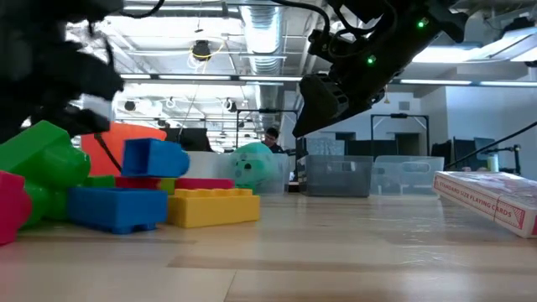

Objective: Pick & Place Toys
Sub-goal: Put the top left large green game piece into the white bin

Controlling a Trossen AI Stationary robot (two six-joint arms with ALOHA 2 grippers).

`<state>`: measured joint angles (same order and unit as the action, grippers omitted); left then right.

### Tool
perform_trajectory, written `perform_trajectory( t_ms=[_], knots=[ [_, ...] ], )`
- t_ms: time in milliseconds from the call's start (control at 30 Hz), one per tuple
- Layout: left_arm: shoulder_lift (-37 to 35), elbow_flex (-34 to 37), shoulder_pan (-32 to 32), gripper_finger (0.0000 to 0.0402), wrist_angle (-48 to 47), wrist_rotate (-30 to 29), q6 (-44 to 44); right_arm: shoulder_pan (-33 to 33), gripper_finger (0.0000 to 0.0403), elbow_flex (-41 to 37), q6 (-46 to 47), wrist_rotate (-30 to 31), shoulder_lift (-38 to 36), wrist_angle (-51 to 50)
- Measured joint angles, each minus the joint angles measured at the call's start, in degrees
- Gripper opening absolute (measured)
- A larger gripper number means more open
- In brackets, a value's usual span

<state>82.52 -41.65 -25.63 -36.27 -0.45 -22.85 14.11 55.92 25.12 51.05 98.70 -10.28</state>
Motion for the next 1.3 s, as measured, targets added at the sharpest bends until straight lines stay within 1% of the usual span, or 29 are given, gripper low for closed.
perform_trajectory(
  t_ms=[167, 267, 333, 533, 667, 767, 833, 933, 1000, 1033, 1100, 1167, 1300],
  knots=[
    [0.0, -6.0, 2.6, 0.0128, 0.0, -0.7, 0.7, 0.0, 0.0397, 0.0, 0.0, 0.0, 0.0, -0.1],
    [0.0, -8.6, 4.3, 0.0128, 1.6, -1.8, 4.2, 0.0, 0.0397, 0.0, 0.0, 0.0, 0.0, -0.8],
    [0.0, -9.5, 5.6, 0.0128, 3.7, -3.8, 6.9, 0.0, 0.0397, 0.0, 1.0, 0.7, 0.0, -1.8],
    [0.0, -9.7, 11.0, 0.0128, 19.2, -14.3, 16.9, 0.7, 0.0397, 0.0, 7.6, 7.2, -1.1, -10.2],
    [0.0, -9.7, 14.8, 0.0128, 31.9, -22.7, 24.5, 2.1, 0.0397, 0.0, 10.9, 9.6, -4.4, -15.9],
    [0.0, -9.7, 17.9, 0.0128, 41.3, -27.4, 31.0, 3.5, 0.0397, 0.0, 12.5, 12.5, -7.4, -19.4],
    [-0.1, -9.8, 20.5, 0.0128, 45.4, -30.0, 35.8, 4.3, 0.0397, 0.0, 13.3, 13.8, -9.1, -21.2],
    [-0.1, -9.8, 25.3, 0.0128, 46.8, -36.7, 40.5, 5.3, 0.0397, 0.0, 13.4, 13.8, -10.9, -22.8],
    [-0.1, -9.8, 29.4, 0.0128, 45.1, -40.7, 41.1, 5.8, 0.0397, 0.0, 12.2, 13.9, -11.6, -23.0],
    [-0.1, -9.8, 31.6, 0.0128, 43.8, -41.8, 40.6, 5.9, 0.0397, 0.0, 11.7, 14.0, -11.7, -23.0],
    [-0.1, -9.7, 36.1, 0.0128, 41.0, -42.1, 37.2, 5.8, 0.0397, 0.0, 10.5, 14.0, -11.7, -23.0],
    [-0.1, -9.7, 40.5, 0.0128, 38.3, -40.2, 32.6, 5.7, 0.0397, 0.0, 9.5, 14.0, -11.7, -23.0],
    [-0.1, -9.7, 48.6, 0.0128, 34.2, -33.4, 24.7, 5.3, 0.0397, 0.0, 8.9, 14.0, -10.9, -23.0]
  ],
)
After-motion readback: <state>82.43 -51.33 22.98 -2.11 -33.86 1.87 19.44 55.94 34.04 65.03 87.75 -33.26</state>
